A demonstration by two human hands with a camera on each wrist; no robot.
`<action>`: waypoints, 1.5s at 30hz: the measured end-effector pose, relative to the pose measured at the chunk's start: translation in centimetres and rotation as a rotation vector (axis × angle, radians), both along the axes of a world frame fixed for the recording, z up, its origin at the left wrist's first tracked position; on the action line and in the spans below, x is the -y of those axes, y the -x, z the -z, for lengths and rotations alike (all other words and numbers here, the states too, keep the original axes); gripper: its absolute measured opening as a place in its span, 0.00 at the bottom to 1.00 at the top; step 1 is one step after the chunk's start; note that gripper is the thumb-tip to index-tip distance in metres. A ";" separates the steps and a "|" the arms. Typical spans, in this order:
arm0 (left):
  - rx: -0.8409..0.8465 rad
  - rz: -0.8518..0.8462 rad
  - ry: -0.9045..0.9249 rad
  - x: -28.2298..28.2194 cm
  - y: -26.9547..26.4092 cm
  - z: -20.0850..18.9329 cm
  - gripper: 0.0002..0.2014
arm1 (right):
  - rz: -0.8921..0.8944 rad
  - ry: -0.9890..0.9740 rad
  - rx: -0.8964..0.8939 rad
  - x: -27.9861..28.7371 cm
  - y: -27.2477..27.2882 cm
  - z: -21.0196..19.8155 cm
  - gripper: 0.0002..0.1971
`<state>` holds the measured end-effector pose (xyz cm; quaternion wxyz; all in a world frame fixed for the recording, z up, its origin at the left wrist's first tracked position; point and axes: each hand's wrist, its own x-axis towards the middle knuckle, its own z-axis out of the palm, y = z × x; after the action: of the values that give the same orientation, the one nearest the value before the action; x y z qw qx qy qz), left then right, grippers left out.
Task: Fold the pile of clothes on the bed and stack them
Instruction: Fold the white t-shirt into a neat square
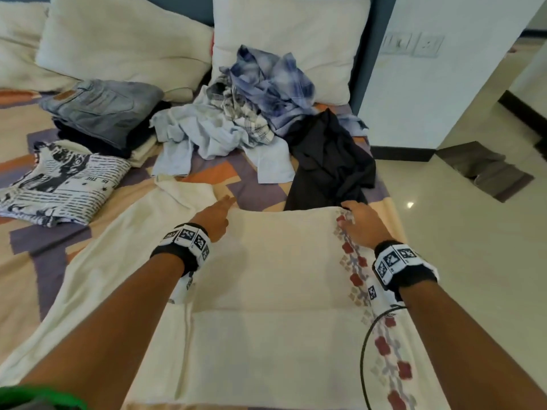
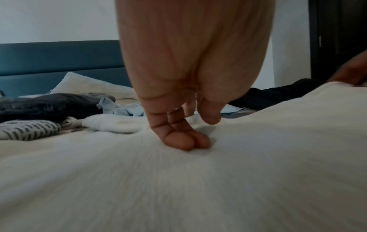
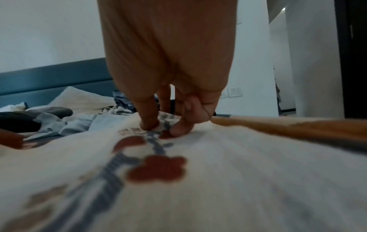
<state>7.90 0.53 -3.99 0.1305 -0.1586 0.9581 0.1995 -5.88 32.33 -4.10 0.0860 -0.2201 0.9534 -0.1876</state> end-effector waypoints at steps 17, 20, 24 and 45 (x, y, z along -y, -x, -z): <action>-0.205 -0.111 0.031 1.9 -7.4 -6.2 0.10 | 0.079 0.057 -0.236 -5.6 -7.1 -5.7 0.03; -0.268 -0.087 -0.047 0.3 -12.2 -7.7 0.15 | 0.110 0.063 -0.267 -8.1 -11.5 -6.3 0.07; -0.307 -0.113 -0.055 -2.5 -17.5 -6.5 0.16 | 0.128 0.046 -0.298 -10.6 -16.1 -4.6 0.07; 0.182 0.182 0.096 -17.7 -18.8 1.7 0.35 | -0.203 -0.381 0.144 -10.5 -20.5 -0.1 0.29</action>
<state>26.69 18.26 -5.67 0.2268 -0.0944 0.9612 0.1258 14.59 42.86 -3.97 0.2124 -0.2804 0.9360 -0.0097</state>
